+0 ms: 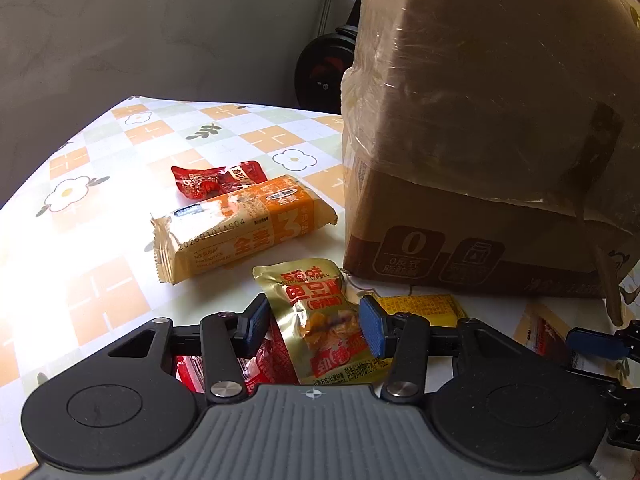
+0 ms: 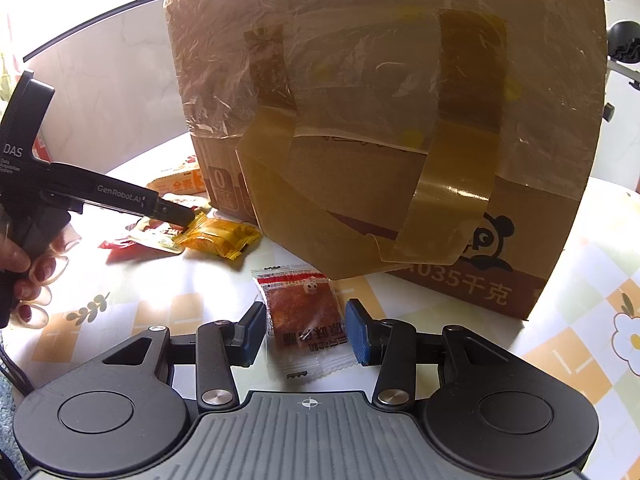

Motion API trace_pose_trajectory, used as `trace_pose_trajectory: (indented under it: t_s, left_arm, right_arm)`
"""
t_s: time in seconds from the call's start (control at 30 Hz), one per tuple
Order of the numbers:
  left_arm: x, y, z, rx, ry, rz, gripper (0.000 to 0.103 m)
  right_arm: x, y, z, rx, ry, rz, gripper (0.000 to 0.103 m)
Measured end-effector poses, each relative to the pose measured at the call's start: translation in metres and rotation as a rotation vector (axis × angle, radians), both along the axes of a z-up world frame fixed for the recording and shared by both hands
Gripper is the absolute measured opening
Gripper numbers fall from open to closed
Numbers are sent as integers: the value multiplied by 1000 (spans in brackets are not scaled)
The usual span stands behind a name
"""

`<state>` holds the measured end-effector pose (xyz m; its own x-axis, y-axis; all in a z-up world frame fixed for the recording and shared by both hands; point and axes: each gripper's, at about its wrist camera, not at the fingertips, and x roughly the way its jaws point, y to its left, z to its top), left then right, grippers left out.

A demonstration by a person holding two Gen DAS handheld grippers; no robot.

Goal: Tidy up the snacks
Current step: 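Close the left tool on the red sachets while the right tool grasps the brown pastry pack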

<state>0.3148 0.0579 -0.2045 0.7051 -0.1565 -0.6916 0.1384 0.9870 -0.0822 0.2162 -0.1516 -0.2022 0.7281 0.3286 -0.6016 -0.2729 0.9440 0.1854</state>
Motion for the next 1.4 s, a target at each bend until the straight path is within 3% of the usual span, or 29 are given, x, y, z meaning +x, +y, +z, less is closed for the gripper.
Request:
trace_pose_trajectory:
  t_s: [0.17,0.3,0.33,0.4,0.43,0.73,1.03,1.4]
  left_arm:
    - [2,-1,-4,0,-27,-7,51]
    - [-2,8,0,-60,-29,-1,36]
    - [-6,8,2,-57,-42,0,28]
    - [-16,7,9,-55,-70,-12,22]
    - [-22,6,12,-57,-79,-22,10]
    - [-47,1,15,-44,-83,-63,7]
    - [-24,-16,5,31,-58,-80,8]
    - [-32,-4,16,-35,-105,-66,7]
  right_arm:
    - [0,0,0,0,0,0,41]
    - [0,0,0,1,0,1,41]
    - [0,0,0,1,0,1,41]
    - [0,0,0,2,0,1,41]
    - [0,-1,0,4,0,1,41]
    - [0,-2,-1,12,1,1,41]
    - [0,-2,0,13,2,0,41]
    - [-1,-2,0,22,3,-1,41]
